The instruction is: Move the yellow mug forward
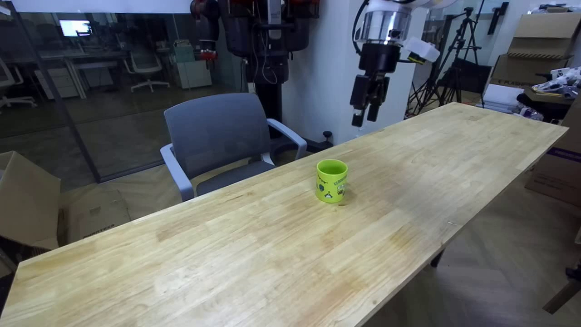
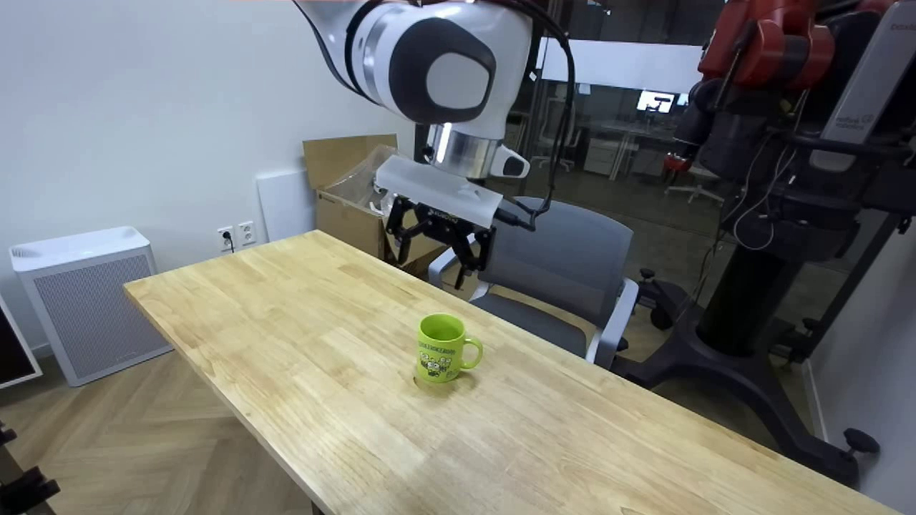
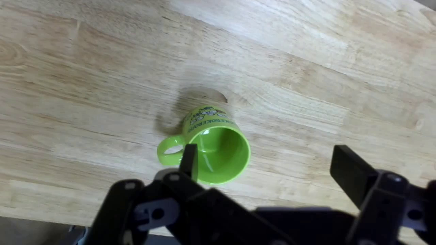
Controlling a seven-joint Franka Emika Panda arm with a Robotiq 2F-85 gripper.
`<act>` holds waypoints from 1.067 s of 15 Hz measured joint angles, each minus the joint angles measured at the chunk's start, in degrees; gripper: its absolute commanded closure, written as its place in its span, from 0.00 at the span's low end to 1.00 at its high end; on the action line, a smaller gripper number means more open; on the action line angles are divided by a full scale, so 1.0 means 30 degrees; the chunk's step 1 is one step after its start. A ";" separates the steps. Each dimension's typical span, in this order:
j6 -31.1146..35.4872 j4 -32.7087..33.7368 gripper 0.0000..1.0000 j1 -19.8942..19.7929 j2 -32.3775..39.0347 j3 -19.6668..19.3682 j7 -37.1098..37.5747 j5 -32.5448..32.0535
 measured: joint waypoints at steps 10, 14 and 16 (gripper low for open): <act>0.2454 -0.0412 0.00 0.0135 0.1023 -0.0345 0.2620 -0.3770; 0.4494 -0.0234 0.00 0.0440 0.2403 -0.0424 0.3542 -0.4901; 0.4725 -0.0050 0.00 0.0518 0.2784 -0.0424 0.3607 -0.4940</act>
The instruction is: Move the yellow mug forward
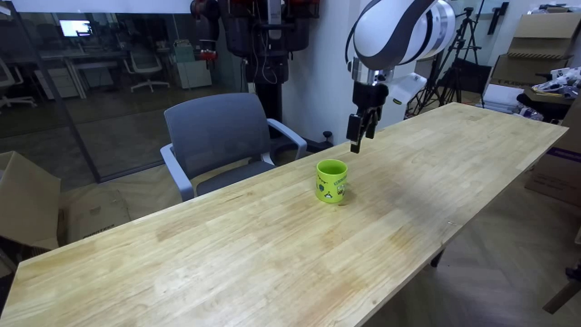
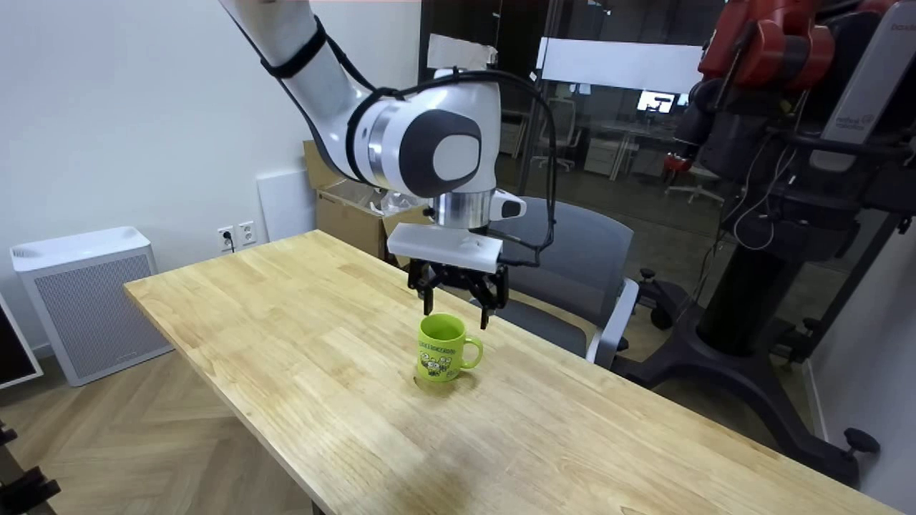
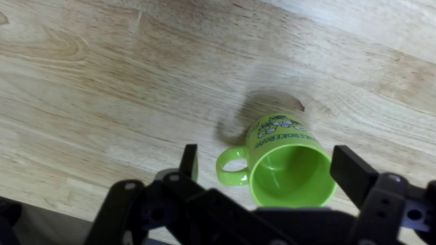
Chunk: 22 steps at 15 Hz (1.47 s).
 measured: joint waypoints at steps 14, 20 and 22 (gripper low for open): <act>-0.1166 0.2230 0.00 -0.0676 0.2820 0.0798 -0.1907 -0.0177; -0.0763 0.2237 0.00 -0.0666 0.2902 0.0789 -0.1488 -0.0151; -0.0103 0.2548 0.00 -0.0677 0.3095 0.0689 -0.0534 -0.0025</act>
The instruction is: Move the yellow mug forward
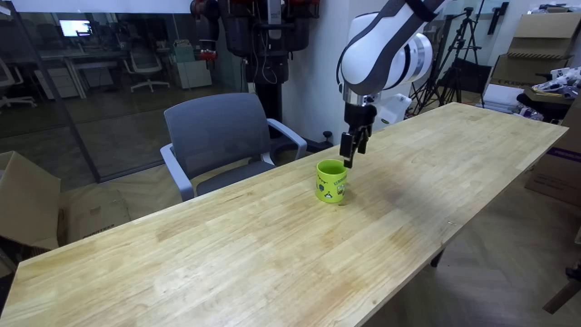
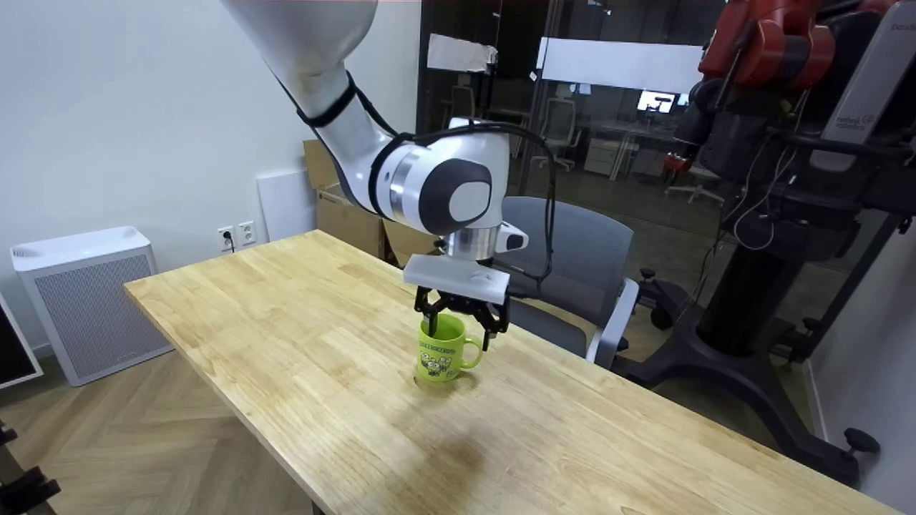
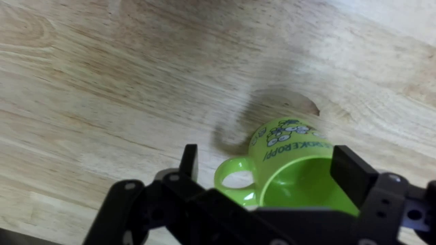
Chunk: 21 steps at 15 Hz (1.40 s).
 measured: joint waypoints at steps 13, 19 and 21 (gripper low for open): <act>-0.1287 0.5782 0.00 0.0309 0.3732 -0.0732 0.5061 0.0157; -0.1122 0.5991 0.00 0.1784 0.3686 -0.1425 0.8235 0.0131; -0.1191 0.5899 0.00 0.2212 0.3614 -0.1576 0.9241 0.0155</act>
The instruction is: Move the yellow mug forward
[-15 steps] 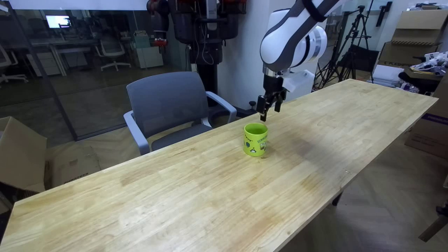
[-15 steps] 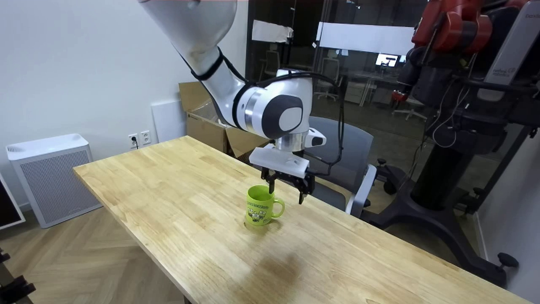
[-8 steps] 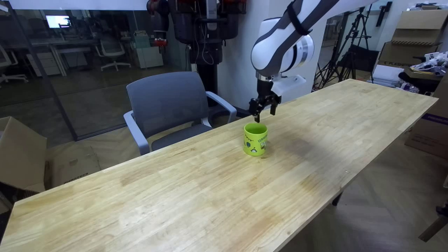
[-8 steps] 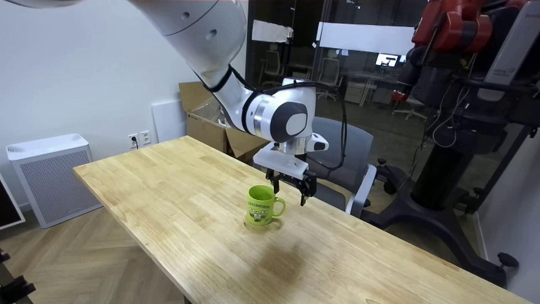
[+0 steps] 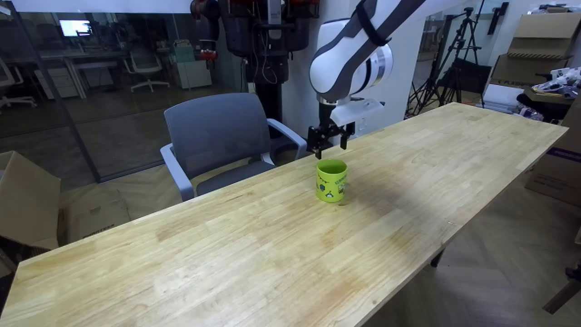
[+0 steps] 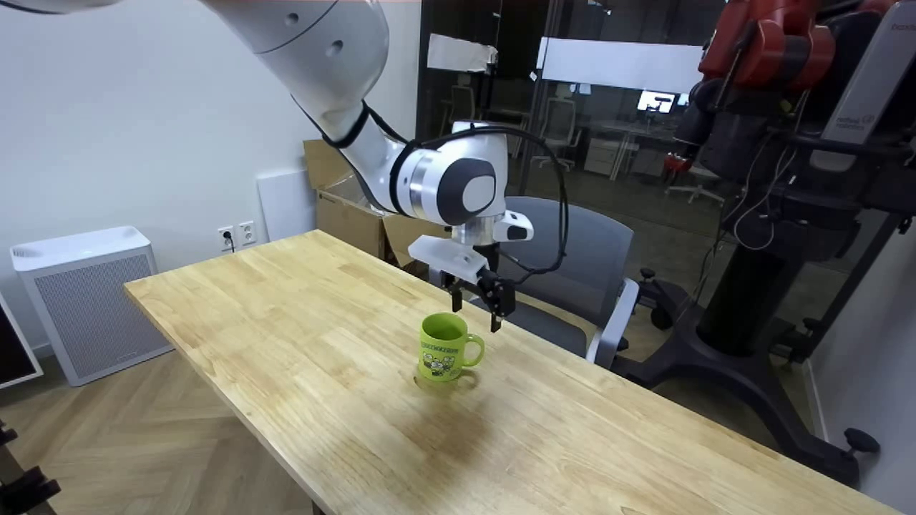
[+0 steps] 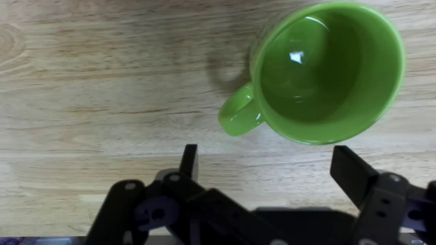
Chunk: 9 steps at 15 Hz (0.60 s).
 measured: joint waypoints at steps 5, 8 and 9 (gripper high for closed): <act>0.0238 -0.0774 0.00 0.0383 -0.0275 -0.0271 0.2245 0.0307; 0.0918 -0.2007 0.00 0.0802 -0.0959 -0.0798 0.3754 0.0347; 0.1167 -0.2501 0.00 0.1007 -0.1260 -0.1018 0.4241 0.0342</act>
